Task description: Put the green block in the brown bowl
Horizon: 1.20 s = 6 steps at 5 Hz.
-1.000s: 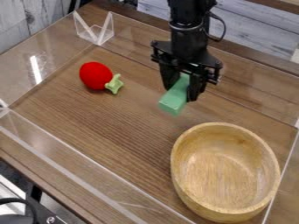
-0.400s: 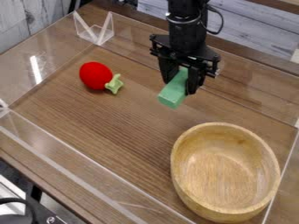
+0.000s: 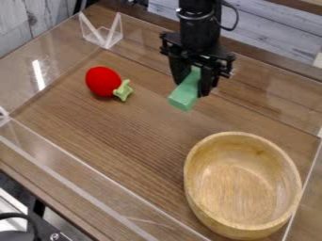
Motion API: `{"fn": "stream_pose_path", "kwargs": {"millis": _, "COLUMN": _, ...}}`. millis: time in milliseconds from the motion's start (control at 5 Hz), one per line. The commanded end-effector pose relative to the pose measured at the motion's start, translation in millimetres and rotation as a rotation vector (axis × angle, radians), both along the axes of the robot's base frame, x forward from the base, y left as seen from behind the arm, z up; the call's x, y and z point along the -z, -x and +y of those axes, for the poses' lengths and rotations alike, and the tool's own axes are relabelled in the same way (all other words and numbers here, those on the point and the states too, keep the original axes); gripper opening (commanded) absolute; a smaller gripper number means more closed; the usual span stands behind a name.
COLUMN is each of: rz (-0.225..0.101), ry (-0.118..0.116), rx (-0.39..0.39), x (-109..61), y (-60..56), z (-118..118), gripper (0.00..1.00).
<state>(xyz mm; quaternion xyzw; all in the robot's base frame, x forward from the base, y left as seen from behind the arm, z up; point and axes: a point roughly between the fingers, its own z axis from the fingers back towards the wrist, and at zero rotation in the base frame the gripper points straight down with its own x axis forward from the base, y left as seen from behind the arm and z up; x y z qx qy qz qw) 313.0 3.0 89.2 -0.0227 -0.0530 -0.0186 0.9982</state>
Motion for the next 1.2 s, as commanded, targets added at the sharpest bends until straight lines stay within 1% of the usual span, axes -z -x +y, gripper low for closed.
{"fn": "stream_pose_path", "kwargs": {"millis": 0, "rz": -0.088, "ry": -0.006, "rx": -0.008, "x": -27.2, "y": -11.0, "z": 7.9, "gripper": 0.0}}
{"fn": "stream_pose_path", "kwargs": {"millis": 200, "rz": -0.098, "ry": -0.013, "rx": -0.007, "x": -32.5, "y": -13.2, "z": 12.8, "gripper": 0.0}}
{"fn": "stream_pose_path", "kwargs": {"millis": 600, "rz": -0.083, "ry": 0.032, "rx": 0.025, "x": -30.6, "y": 29.7, "z": -49.2, "gripper": 0.0}}
{"fn": "stream_pose_path", "kwargs": {"millis": 800, "rz": -0.071, "ry": 0.056, "rx": 0.046, "x": -23.4, "y": 47.1, "z": -87.7, "gripper": 0.0}}
{"fn": "stream_pose_path", "kwargs": {"millis": 1000, "rz": -0.054, "ry": 0.073, "rx": 0.064, "x": -10.9, "y": 60.1, "z": -122.2, "gripper": 0.0}}
